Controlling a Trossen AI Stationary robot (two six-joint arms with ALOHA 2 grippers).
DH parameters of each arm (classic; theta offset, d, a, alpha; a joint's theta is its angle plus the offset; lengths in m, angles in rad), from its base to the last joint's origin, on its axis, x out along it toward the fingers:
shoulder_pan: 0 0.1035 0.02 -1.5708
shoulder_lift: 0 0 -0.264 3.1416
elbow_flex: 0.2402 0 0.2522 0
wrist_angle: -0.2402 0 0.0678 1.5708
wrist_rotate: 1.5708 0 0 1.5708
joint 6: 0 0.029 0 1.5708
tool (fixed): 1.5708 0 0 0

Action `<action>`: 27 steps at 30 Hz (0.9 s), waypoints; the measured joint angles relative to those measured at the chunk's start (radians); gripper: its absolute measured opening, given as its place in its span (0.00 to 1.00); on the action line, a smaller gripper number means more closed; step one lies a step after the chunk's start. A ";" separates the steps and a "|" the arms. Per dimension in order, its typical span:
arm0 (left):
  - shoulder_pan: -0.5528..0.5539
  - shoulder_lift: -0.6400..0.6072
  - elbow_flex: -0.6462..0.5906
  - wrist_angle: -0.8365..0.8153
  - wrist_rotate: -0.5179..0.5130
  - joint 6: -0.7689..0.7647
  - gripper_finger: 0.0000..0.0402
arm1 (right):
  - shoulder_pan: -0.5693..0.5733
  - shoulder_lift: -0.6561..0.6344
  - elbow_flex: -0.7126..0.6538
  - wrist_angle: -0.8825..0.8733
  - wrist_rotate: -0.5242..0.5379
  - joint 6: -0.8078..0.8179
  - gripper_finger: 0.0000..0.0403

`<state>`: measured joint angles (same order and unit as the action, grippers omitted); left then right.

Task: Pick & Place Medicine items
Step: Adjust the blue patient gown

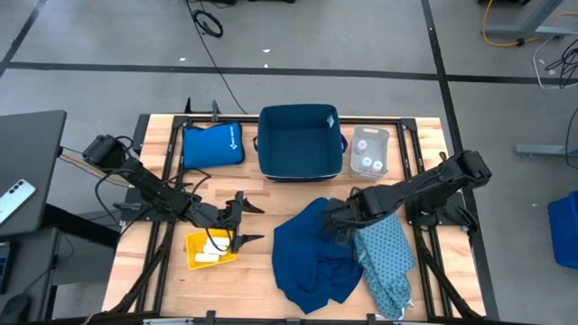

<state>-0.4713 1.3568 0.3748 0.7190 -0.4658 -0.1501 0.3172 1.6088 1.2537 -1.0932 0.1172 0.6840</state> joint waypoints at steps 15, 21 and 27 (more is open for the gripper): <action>0.000 0.122 0.000 0.146 0.075 0.009 0.91 | -0.172 -0.156 -0.542 0.970 -0.367 0.244 0.46; 0.000 0.138 0.000 0.175 0.079 0.008 0.91 | -0.196 -0.151 -0.659 1.200 -0.383 0.329 0.46; 0.000 0.138 0.000 0.175 0.079 0.002 0.91 | -0.198 -0.109 -0.659 1.172 -0.319 0.279 0.46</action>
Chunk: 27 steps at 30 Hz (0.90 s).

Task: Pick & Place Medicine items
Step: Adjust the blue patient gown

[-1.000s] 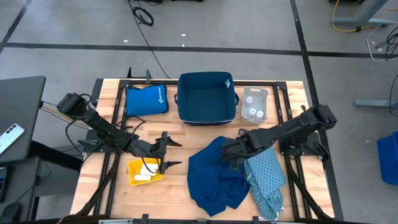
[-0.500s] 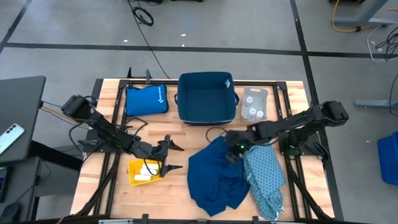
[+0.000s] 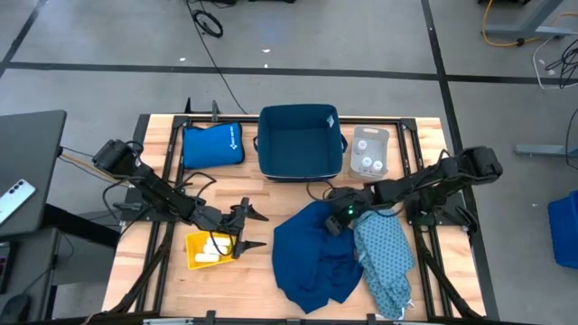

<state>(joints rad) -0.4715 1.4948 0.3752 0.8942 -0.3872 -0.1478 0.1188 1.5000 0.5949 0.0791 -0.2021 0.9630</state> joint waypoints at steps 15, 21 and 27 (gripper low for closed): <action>0.000 0.000 0.000 -0.002 -0.007 -0.002 0.91 | 0.002 0.192 0.022 0.105 -0.007 -0.118 0.09; 0.000 0.000 0.000 -0.010 -0.015 -0.009 0.91 | 0.020 0.156 0.136 0.014 0.051 -0.264 0.01; 0.000 0.000 0.000 -0.018 -0.016 -0.013 0.91 | 0.067 0.115 0.357 -0.274 0.176 -0.431 0.01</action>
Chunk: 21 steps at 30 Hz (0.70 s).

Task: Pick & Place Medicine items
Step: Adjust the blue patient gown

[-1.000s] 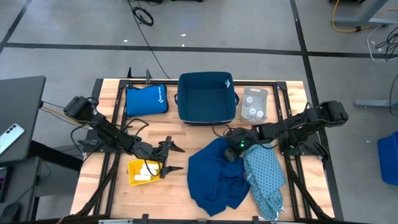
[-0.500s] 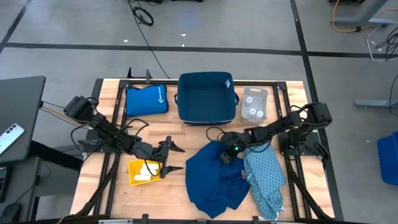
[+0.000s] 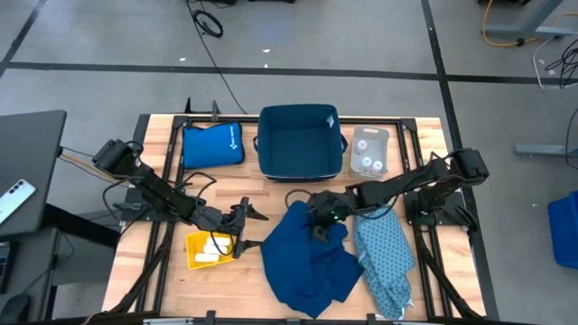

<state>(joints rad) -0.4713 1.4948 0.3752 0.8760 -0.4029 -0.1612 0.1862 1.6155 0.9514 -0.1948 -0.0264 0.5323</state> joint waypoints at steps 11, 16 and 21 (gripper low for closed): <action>0.000 0.000 0.000 -0.006 0.000 0.000 0.91 | 0.049 -0.005 0.369 -0.506 0.208 -0.111 0.00; 0.000 0.000 0.000 -0.006 0.000 0.004 0.91 | 0.053 -0.006 0.375 -0.529 0.200 -0.108 0.02; 0.000 0.000 0.000 -0.005 -0.001 0.012 0.91 | 0.045 0.002 0.375 -0.555 0.159 -0.134 0.06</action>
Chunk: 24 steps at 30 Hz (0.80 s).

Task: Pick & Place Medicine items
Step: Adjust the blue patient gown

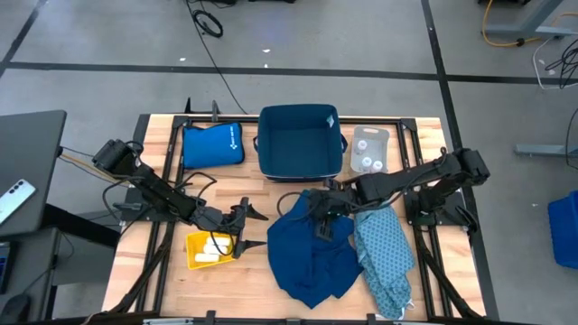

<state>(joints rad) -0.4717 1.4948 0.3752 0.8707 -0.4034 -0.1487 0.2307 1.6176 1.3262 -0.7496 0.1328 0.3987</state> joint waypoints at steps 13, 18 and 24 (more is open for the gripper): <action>0.000 0.000 0.000 -0.005 0.000 0.004 0.91 | 0.032 -0.001 0.000 0.002 -0.059 -0.101 0.43; 0.000 0.000 0.000 -0.006 0.000 0.006 0.91 | 0.052 -0.001 0.002 -0.027 -0.029 -0.152 0.56; 0.000 0.000 0.000 -0.006 0.000 0.006 0.91 | 0.065 -0.001 0.073 -0.141 0.051 -0.193 0.60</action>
<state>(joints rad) -0.4715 1.4948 0.3752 0.8646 -0.4030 -0.1423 0.2957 1.6165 1.3992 -0.8910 0.1834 0.2056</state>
